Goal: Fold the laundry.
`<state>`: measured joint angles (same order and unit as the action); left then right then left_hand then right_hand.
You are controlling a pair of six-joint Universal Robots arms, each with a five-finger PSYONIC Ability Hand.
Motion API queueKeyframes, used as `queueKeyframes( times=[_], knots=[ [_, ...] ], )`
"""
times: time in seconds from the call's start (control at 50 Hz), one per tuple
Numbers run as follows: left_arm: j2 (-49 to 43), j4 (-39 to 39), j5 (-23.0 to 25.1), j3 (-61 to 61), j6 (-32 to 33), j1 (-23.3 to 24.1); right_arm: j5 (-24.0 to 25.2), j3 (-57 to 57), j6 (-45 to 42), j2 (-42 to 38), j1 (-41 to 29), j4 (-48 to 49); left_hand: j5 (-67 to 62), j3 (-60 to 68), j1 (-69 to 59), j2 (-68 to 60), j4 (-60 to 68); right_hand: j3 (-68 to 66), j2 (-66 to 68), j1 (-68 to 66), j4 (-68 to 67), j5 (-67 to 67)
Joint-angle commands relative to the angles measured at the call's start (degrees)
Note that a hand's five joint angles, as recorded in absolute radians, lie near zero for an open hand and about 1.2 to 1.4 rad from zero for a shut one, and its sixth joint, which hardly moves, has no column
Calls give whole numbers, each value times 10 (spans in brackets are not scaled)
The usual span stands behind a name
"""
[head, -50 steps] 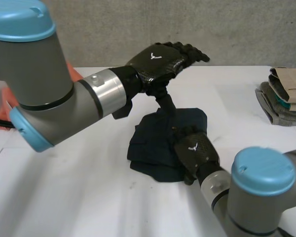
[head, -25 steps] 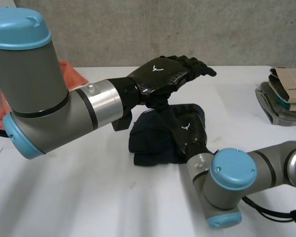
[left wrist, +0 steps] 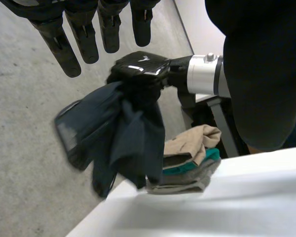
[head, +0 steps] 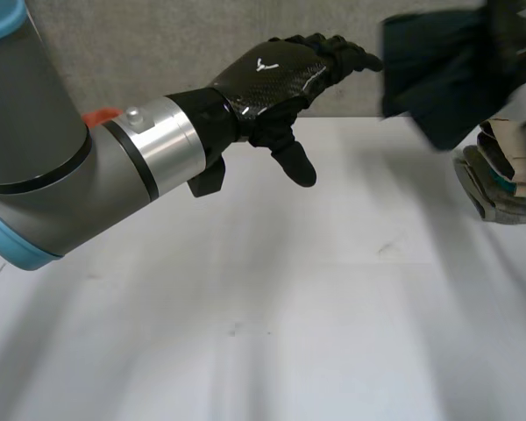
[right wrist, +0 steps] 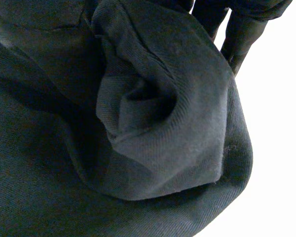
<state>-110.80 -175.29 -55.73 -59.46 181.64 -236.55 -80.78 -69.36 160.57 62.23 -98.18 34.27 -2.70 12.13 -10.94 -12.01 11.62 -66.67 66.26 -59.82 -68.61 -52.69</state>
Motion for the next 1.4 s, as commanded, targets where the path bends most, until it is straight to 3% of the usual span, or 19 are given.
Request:
queueKeyframes(
  times=[0.02, 0.12, 0.24, 0.38, 0.48, 0.52, 0.54, 0.56, 0.58, 0.7, 0.9, 0.98, 1.06, 1.08, 1.14, 1.18, 1.28, 1.36, 1.4],
  knots=[
    [7, -6, -6, -6, -14, 1, 147, 96, 142, -20, 200, -10, 18, -12, 1, 11, -7, -133, 137, -202, -114, -173],
    [5, -6, -6, -14, -14, 0, 250, 161, 191, -124, 280, -4, 18, -12, 1, 11, -7, -133, 137, -202, -114, -173],
    [-3, -7, -7, -24, -14, 5, 362, 260, 193, -311, 340, -3, 18, -12, 1, 11, -7, -133, 137, -202, -114, -173],
    [-21, -7, -9, -27, -13, 14, 403, 310, 191, -416, 362, -10, 16, -11, -1, 10, -6, -133, 137, -202, -114, -173],
    [-21, -7, -10, -27, -13, 14, 407, 308, 190, -412, 363, -6, 16, -11, -1, 10, -6, -133, 137, -202, -114, -173],
    [-21, -7, -10, -27, -13, 14, 402, 306, 192, -404, 363, -10, 16, -11, -1, 10, -6, -133, 137, -202, -114, -173],
    [-21, -7, -10, -27, -14, 14, 397, 302, 192, -392, 363, -12, 16, -11, -1, 10, -6, 224, -220, 156, 244, 184],
    [-20, -8, -10, -27, -14, 15, 393, 296, 193, -384, 363, -16, 16, -11, -1, 10, -6, 474, -470, 406, 494, 434],
    [-19, -8, -10, -27, -14, 15, 389, 288, 194, -375, 364, -19, 16, -11, -1, 10, -6, 567, -563, 498, 586, 527],
    [-14, -8, -10, -25, -13, 27, 342, 219, 202, -262, 378, -104, 16, -11, -1, 10, -6, 567, -563, 498, 586, 527],
    [-4, -8, -10, -23, -13, 50, 313, 124, 150, -115, 424, -235, 16, -11, -1, 10, -6, 567, -563, 498, 586, 527],
    [1, -8, -10, -26, -14, 50, 261, 106, 93, -54, 458, -295, 18, -12, 1, 11, -7, 567, -563, 498, 586, 527],
    [1, -9, -11, -25, -14, 51, 161, 118, -1, -19, 490, -351, 16, -11, -1, 10, -6, 567, -563, 498, 586, 527],
    [1, -9, -11, -24, -14, 51, 112, 127, -50, -14, 499, -359, 15, -9, -3, 8, -4, 567, -563, 498, 586, 527],
    [2, -11, -27, -12, -17, 51, 42, 142, -106, -10, 499, -344, 15, -9, -3, 8, -4, 567, -563, 498, 586, 527],
    [2, -15, -55, 5, -26, 51, -2, 149, -115, 2, 491, -305, 13, -7, -5, 6, -2, 567, -563, 498, 586, 527],
    [7, -24, -139, 55, -59, 44, -6, 127, -38, 74, 425, -229, 13, -7, -5, 6, -2, 567, -563, 498, 586, 527],
    [22, -29, -230, 89, -60, 22, 25, 62, 42, 140, 368, -182, 13, -7, -5, 6, -2, 567, -563, 498, 586, 527],
    [23, -29, -263, 95, -56, -2, 66, 7, 70, 196, 332, -148, 15, -9, -3, 8, -4, 567, -563, 498, 586, 527]
  ],
)
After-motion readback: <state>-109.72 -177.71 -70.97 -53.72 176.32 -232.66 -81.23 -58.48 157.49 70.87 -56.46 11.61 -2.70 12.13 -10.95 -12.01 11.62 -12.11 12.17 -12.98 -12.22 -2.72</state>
